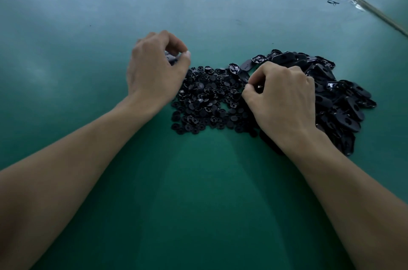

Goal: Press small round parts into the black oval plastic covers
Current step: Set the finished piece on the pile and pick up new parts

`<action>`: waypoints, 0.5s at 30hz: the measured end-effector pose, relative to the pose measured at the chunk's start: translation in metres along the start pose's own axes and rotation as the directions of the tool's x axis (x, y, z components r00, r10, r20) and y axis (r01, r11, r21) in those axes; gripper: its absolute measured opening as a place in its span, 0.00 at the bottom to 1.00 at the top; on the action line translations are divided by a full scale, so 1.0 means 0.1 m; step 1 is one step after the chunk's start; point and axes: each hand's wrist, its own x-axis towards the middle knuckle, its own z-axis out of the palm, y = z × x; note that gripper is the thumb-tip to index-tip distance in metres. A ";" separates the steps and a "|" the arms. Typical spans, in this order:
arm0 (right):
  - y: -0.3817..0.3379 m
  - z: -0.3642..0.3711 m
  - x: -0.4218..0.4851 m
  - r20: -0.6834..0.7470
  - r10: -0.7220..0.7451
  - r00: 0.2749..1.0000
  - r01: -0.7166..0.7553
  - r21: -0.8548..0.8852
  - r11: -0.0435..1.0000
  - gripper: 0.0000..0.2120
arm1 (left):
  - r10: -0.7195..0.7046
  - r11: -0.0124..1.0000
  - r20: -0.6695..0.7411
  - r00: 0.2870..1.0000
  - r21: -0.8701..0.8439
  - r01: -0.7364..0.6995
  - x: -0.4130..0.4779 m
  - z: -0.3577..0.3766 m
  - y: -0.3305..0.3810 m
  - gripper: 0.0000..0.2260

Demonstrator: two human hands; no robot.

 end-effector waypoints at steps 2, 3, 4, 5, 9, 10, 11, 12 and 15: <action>0.00 0.00 0.00 -0.007 -0.017 1.000 0.017 0.008 1.000 0.04 | 0.020 0.997 0.021 1.000 -0.077 -0.018 -0.06 0.04 0.07 0.01; 0.00 0.00 0.00 -0.013 -0.029 0.999 0.029 0.013 0.999 0.04 | 0.027 0.994 0.029 0.999 -0.107 -0.023 -0.08 0.06 0.09 0.02; 0.00 0.00 0.00 -0.017 -0.039 0.999 0.039 0.020 0.999 0.04 | 0.032 0.991 0.036 0.999 -0.134 -0.027 -0.10 0.06 0.10 0.02; 0.00 0.00 0.00 -0.019 -0.045 0.999 0.046 0.028 0.999 0.04 | 0.038 0.987 0.043 0.998 -0.157 -0.030 -0.10 0.07 0.11 0.03; 0.01 0.00 0.01 -0.034 -0.062 0.997 0.065 0.082 0.995 0.01 | 0.072 0.975 0.078 0.994 -0.213 -0.054 -0.11 0.06 0.12 0.04; 0.01 0.00 0.01 -0.042 -0.063 0.997 0.067 0.108 0.992 0.01 | 0.086 0.974 0.089 0.992 -0.218 -0.065 -0.12 0.06 0.12 0.04; 0.01 0.00 0.01 -0.055 -0.064 0.996 0.071 0.137 0.988 0.02 | 0.100 0.972 0.098 0.990 -0.223 -0.076 -0.13 0.05 0.13 0.04; 0.01 0.01 0.01 -0.074 -0.067 0.995 0.078 0.166 0.983 0.03 | 0.113 0.969 0.105 0.988 -0.233 -0.086 -0.13 0.05 0.14 0.04; -0.02 0.01 0.01 -0.135 -0.114 0.984 0.144 0.243 0.959 0.03 | 0.144 0.956 0.124 0.982 -0.275 -0.105 -0.14 0.03 0.16 0.07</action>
